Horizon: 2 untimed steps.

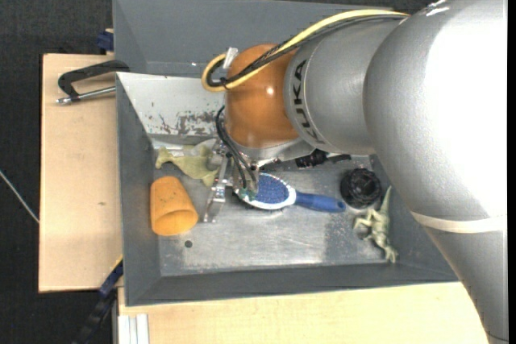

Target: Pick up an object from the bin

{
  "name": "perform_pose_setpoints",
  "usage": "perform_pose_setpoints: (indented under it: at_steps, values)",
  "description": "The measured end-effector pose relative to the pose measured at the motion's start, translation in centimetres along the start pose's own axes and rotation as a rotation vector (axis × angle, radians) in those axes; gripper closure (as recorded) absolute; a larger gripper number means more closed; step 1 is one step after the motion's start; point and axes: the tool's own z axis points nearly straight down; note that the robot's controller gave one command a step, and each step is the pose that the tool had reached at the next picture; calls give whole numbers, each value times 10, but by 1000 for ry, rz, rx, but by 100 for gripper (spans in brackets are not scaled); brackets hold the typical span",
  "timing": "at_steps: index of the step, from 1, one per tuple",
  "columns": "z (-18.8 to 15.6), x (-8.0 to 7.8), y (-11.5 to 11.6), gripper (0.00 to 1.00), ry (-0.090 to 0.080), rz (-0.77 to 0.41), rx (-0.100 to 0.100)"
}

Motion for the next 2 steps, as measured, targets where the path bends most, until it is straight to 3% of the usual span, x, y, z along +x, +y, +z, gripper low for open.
perform_pose_setpoints:
  at_steps: [1,2]
  values:
    - [9,-35,-54,0,-2,68,-5]
    - [6,-37,-53,100,-12,67,-5]
